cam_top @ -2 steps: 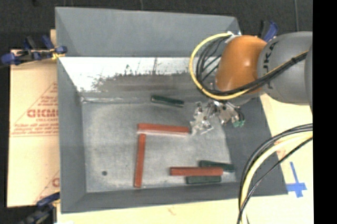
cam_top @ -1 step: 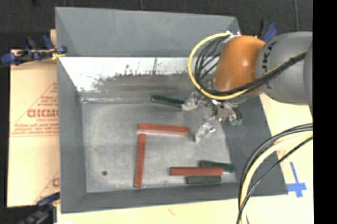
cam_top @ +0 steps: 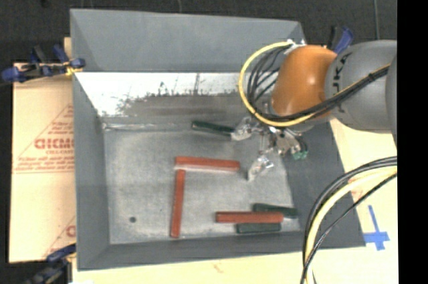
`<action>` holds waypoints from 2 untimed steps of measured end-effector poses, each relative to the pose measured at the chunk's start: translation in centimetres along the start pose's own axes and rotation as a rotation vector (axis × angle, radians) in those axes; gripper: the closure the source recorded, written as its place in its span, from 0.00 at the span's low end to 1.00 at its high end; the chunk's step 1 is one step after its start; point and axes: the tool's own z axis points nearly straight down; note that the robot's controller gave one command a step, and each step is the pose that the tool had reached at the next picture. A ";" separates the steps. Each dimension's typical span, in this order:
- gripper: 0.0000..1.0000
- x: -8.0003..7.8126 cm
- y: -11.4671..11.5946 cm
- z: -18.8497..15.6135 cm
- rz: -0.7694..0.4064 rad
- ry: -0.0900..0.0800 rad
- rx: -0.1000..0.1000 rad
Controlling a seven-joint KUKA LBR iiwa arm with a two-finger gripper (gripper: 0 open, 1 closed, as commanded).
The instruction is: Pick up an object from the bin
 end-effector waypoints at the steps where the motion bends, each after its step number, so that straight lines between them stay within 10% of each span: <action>1: 1.00 -0.7 3.9 -0.5 0.136 0.022 -0.005; 2: 1.00 -0.7 3.9 -0.5 0.135 0.022 -0.005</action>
Offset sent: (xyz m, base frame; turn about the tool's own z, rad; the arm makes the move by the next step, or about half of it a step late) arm 0.0000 0.0000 0.0000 0.0000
